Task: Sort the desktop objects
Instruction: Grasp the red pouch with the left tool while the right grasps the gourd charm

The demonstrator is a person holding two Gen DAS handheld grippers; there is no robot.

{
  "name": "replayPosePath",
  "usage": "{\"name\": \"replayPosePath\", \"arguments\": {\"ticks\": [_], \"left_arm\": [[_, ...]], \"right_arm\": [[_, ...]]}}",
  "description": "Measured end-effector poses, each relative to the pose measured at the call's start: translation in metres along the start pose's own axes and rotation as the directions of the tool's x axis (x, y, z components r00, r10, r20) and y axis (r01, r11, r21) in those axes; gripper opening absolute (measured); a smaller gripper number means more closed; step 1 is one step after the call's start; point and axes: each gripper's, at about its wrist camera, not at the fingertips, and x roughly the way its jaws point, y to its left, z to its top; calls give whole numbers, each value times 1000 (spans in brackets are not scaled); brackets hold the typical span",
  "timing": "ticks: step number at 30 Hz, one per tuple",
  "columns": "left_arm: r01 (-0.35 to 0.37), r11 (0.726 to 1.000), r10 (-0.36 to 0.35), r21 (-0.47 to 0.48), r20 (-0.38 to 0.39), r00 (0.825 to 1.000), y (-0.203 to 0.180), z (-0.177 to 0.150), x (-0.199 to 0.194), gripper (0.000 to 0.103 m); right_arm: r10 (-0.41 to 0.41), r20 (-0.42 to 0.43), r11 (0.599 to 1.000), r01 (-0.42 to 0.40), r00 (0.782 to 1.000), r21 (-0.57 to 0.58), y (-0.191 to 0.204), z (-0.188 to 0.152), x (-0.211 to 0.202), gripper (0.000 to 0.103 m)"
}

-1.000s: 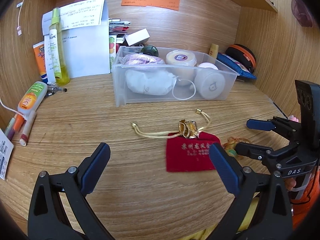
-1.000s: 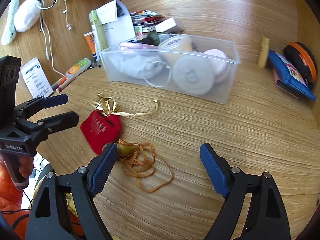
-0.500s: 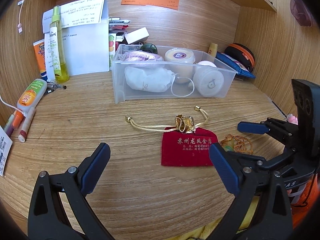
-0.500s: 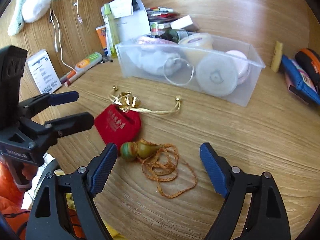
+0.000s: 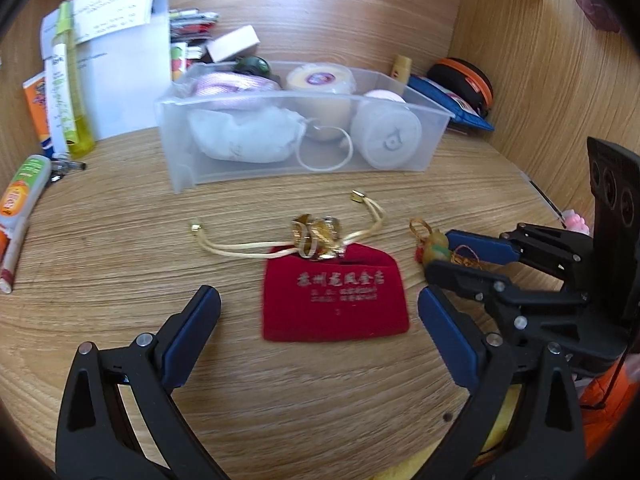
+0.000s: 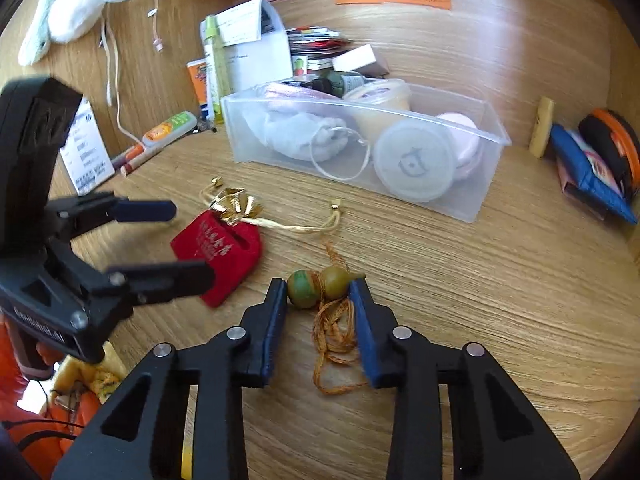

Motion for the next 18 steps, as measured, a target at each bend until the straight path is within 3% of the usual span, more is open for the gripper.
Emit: {"name": "replayPosePath", "arguments": {"ticks": [9,13,16,18], "left_arm": [[-60,997,61,55,-30,998,-16,8,18,100],[-34,998,36,43,-26,999,-17,11,20,99],[-64,995,64,76,-10,998,-21,12,21,77],[-64,993,64,102,-2,998,-23,10,20,70]], "right_arm": [[-8,15,998,7,1000,67,-21,2,-11,29],[-25,43,998,22,999,64,-26,7,-20,29],[-39,60,998,35,997,59,-30,11,-25,29],[-46,67,997,42,997,61,-33,14,-28,29]]}}
